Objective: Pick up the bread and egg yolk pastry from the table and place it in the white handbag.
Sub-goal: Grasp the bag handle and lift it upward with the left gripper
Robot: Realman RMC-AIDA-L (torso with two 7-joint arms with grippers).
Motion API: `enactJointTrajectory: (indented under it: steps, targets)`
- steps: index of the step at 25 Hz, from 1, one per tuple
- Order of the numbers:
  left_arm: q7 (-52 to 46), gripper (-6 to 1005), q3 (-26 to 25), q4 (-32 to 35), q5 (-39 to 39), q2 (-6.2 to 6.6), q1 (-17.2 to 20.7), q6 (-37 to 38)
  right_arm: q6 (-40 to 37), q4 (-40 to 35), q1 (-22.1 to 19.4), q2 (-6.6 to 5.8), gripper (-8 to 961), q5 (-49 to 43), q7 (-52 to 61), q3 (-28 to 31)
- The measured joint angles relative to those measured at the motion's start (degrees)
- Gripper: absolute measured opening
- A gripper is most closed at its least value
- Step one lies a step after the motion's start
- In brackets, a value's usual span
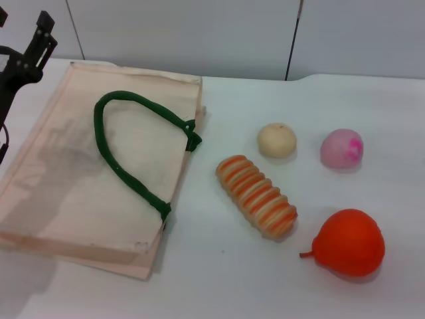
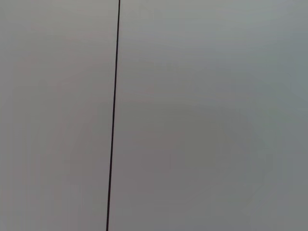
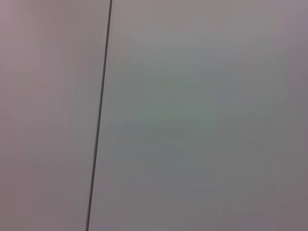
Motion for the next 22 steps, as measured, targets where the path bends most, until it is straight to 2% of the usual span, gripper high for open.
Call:
enactJointTrajectory:
  steps: [15, 22]
  targets:
    - [0.01, 806, 0.09, 0.0, 0.0, 0.06, -0.22, 0.18, 0.01, 0.0, 0.0, 0.0, 878, 0.1, 0.0, 0.0]
    - [-3.12, 804, 0.13, 0.27, 1.78, 0.22, -1.31, 3.27, 0.1, 0.0, 0.5, -0.15, 878, -0.48, 2.47, -0.44]
